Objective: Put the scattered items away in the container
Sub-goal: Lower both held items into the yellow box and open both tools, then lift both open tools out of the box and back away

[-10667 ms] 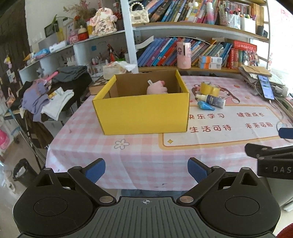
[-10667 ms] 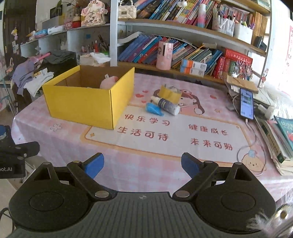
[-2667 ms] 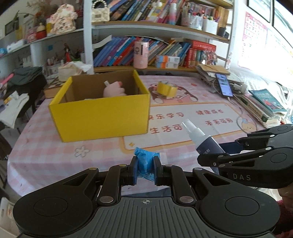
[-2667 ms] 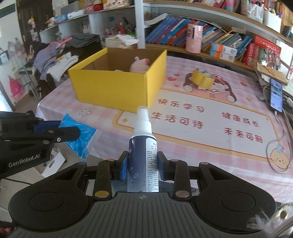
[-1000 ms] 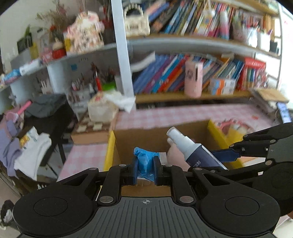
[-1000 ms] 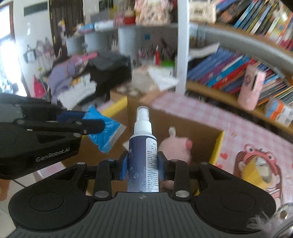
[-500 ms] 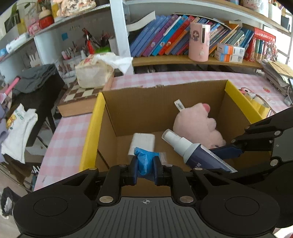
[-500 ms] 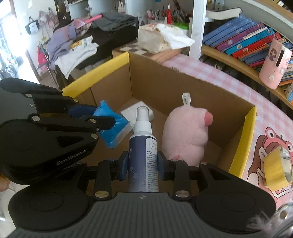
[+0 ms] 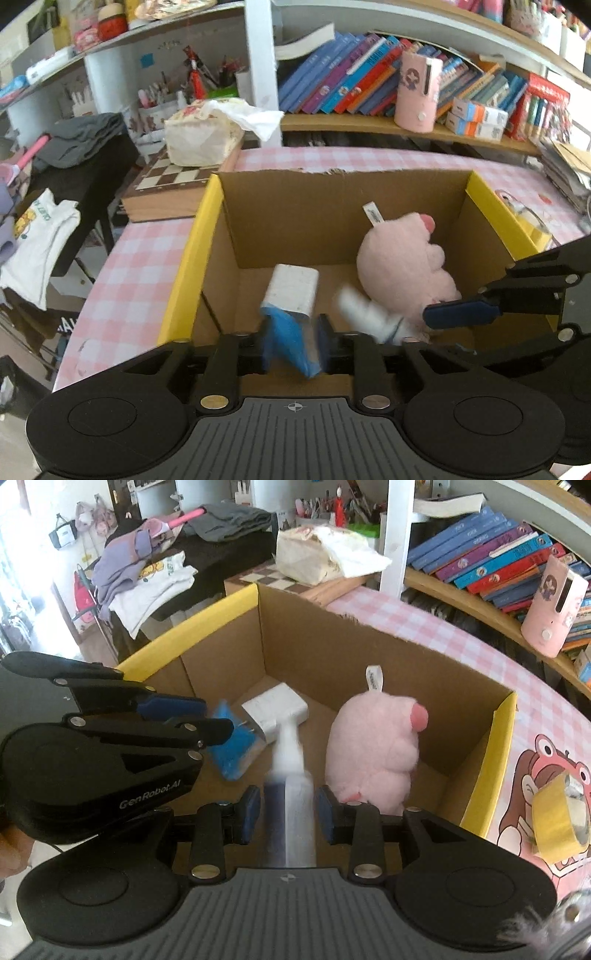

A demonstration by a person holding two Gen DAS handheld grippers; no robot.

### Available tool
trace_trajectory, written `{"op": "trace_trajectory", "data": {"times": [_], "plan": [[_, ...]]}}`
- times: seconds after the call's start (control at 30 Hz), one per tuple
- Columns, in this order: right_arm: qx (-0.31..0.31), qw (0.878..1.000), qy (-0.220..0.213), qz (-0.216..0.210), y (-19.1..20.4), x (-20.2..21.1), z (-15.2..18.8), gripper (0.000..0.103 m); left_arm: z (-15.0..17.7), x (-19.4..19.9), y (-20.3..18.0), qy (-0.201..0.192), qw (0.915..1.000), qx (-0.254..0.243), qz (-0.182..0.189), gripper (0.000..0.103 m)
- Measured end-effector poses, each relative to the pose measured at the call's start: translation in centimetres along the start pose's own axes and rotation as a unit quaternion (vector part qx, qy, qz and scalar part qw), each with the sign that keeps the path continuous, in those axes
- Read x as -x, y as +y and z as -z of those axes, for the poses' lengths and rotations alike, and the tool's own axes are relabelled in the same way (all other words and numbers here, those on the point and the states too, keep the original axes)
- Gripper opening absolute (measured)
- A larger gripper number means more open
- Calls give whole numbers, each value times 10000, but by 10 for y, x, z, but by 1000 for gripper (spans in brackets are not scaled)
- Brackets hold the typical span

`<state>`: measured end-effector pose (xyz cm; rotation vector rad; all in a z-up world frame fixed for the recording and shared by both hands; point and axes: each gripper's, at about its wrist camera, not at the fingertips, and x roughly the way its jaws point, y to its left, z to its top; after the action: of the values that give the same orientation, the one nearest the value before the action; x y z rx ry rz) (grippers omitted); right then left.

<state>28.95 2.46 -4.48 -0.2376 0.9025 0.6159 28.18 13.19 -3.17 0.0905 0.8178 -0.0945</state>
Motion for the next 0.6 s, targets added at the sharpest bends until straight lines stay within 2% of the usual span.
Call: {"op": "trace_trajectory", "data": {"times": [0.07,0.17,0.43,0.6], "plan": [[18,10000,-64,-8,0,2,1,38,0,4,0,-67,10000,26,42,37],[-4,9999,-163,-41,0,8,2,41,-1,13,-3,-228,9997,18,-88,51],[-22,9984,-546,137,9,43,9,41,1,53,-10,-648,9979,65,-39,54],[47,9930,-1090,458,17,86,25,43,9,93,-14,-1047,9944,62,-113,68]]}}
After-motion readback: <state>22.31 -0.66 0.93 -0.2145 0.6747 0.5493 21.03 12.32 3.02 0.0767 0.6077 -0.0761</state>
